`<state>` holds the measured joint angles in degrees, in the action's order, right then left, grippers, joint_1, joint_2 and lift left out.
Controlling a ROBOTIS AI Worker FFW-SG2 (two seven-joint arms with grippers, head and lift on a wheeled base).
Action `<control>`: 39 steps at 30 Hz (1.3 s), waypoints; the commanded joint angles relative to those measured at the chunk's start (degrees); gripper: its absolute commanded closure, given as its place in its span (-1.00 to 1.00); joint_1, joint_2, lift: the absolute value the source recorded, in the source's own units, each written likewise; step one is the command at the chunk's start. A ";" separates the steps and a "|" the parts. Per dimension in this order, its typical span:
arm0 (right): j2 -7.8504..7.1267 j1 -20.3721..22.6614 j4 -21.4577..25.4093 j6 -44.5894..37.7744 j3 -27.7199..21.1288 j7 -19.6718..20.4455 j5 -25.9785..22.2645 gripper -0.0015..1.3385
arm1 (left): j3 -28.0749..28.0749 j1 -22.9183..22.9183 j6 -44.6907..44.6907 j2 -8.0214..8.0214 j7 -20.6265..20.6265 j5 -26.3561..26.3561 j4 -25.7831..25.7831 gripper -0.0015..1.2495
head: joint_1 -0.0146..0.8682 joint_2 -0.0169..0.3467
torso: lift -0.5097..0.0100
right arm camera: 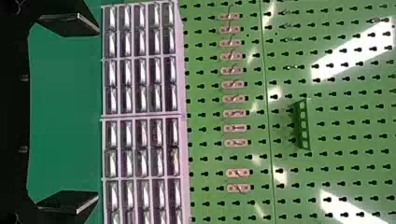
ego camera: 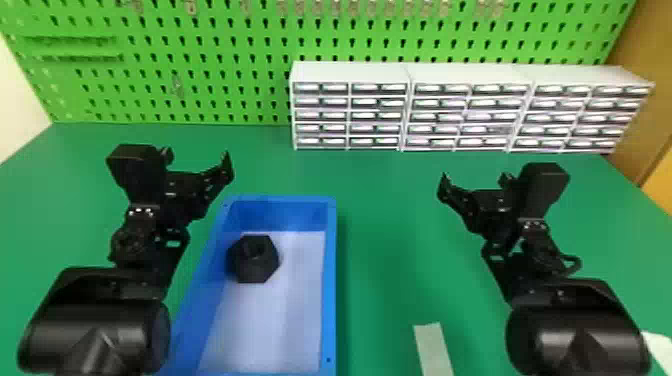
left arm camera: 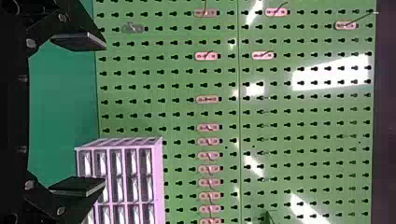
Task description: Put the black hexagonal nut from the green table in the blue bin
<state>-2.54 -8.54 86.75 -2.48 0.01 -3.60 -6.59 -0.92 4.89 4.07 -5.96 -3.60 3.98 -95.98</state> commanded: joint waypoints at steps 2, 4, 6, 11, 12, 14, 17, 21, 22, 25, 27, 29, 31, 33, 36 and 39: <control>0.16 0.19 0.17 -0.07 -0.45 0.00 0.44 -0.90 | -0.75 -0.05 0.42 -0.02 -0.01 -0.21 0.09 -0.61 | 0.59 -0.62 | 0.59; 0.16 0.10 0.26 -0.15 -0.45 0.00 0.53 -0.90 | -0.84 -0.14 0.42 -0.02 -0.09 -0.12 0.09 -0.61 | 0.59 -0.62 | 0.59; 0.16 0.10 0.26 -0.15 -0.45 0.00 0.53 -0.90 | -0.66 -0.05 0.42 -0.02 -0.09 -0.21 0.09 -0.61 | 0.59 -0.62 | 0.59; 0.16 0.19 0.26 -0.24 -0.28 0.00 0.35 -0.90 | -0.14 -0.14 0.42 -0.02 -0.01 0.06 -0.09 -0.61 | 0.59 -0.62 | 0.59; 0.16 0.10 0.26 -0.24 -0.01 0.00 0.44 -0.90 | -0.14 -0.14 0.42 -0.02 -0.01 -0.03 -0.09 -0.61 | 0.59 -0.62 | 0.59; 0.43 0.10 0.26 -0.24 0.16 0.00 0.44 -0.90 | -0.14 -0.14 0.50 -0.02 -0.01 -0.03 -0.09 -0.61 | 0.59 -0.62 | 0.59; 0.43 0.10 0.26 -0.24 0.34 0.00 0.44 -0.90 | -0.14 -0.14 0.50 -0.02 -0.01 -0.29 -0.09 -0.61 | 0.59 -0.62 | 0.59; 0.16 -0.07 0.26 -0.24 0.34 0.00 0.44 -0.90 | -0.22 0.04 0.50 -0.02 -0.01 -0.38 -0.09 -0.61 | 0.59 -0.62 | 0.59; 0.16 -0.07 0.26 -0.24 0.34 0.00 0.44 -0.90 | -0.31 0.04 0.50 -0.02 -0.01 -0.56 0.00 -0.61 | 0.59 -0.62 | 0.59; 0.16 -0.16 0.26 -0.33 0.16 0.00 0.44 -0.90 | -0.93 -0.05 0.50 -0.02 -0.01 -0.64 0.00 -0.61 | 0.59 -0.62 | 0.59; 0.08 -0.25 0.26 -0.33 0.07 0.00 0.44 -0.90 | -1.10 -0.14 0.50 -0.02 -0.01 -0.82 0.09 -0.61 | 0.59 -0.62 | 0.59; 0.16 -0.34 0.26 -0.33 -0.28 0.00 0.44 -0.90 | -1.45 -0.14 0.50 -0.02 -0.01 -1.00 0.09 -0.61 | 0.59 -0.62 | 0.59; 0.16 -0.34 0.26 -0.33 -0.45 0.00 0.44 -0.90 | -1.54 -0.14 0.50 -0.02 -0.01 -0.91 0.09 -0.61 | 0.59 -0.62 | 0.59; 0.08 -0.34 0.26 -0.33 -0.45 0.00 0.44 -0.90 | -1.63 -0.14 0.50 -0.02 -0.01 -0.91 0.09 -0.61 | 0.59 -0.62 | 0.59; 0.08 -0.34 0.26 -0.33 -0.54 0.00 0.44 -0.90 | -1.72 -0.14 0.50 -0.02 -0.01 -0.91 0.09 -0.61 | 0.59 -0.62 | 0.59; 0.16 -0.34 0.26 -0.33 -0.54 0.00 0.44 -0.90 | -1.81 -0.40 0.50 -0.02 -0.01 -1.08 0.09 -0.61 | 0.59 -0.62 | 0.59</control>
<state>-2.45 -8.88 87.02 -2.81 -0.49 -3.60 -6.15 -2.60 4.72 4.57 -5.97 -3.60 3.07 -95.89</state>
